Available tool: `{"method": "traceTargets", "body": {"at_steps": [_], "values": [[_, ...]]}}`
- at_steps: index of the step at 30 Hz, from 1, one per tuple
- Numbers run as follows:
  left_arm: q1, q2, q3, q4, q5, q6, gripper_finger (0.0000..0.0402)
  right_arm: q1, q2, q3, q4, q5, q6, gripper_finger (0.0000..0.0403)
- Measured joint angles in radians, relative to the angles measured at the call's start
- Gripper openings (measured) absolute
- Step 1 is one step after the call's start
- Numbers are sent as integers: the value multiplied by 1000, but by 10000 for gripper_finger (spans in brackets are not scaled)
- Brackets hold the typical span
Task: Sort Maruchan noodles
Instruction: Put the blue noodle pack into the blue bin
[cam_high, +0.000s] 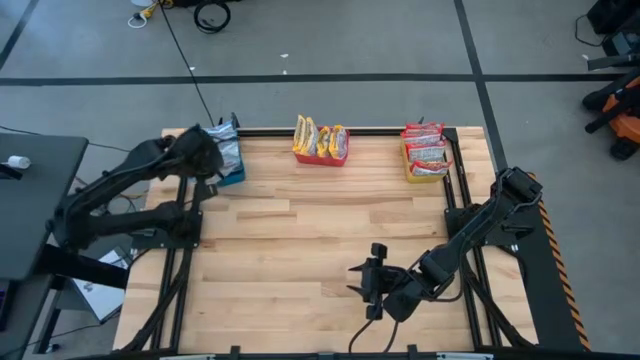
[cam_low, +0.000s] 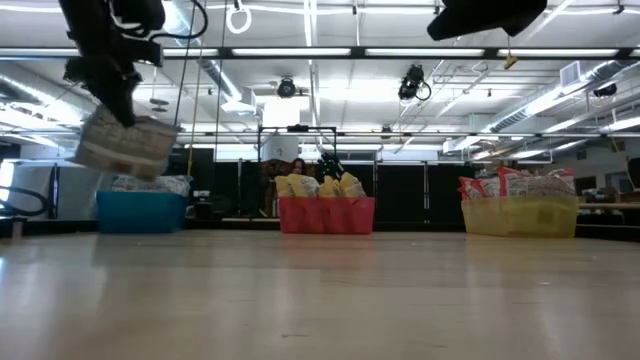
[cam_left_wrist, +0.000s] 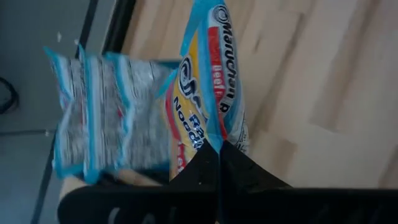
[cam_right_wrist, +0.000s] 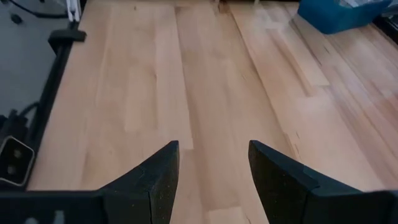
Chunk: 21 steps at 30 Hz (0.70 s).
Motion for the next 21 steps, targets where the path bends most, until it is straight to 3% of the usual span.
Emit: {"method": "traceTargets", "body": {"at_steps": [11, 21], "values": [[270, 153, -29, 170, 260, 237, 1, 2, 0, 0, 18, -7, 30, 199], [360, 212, -29, 177, 603, 268, 1, -6, 0, 0, 14, -7, -1, 199]]}}
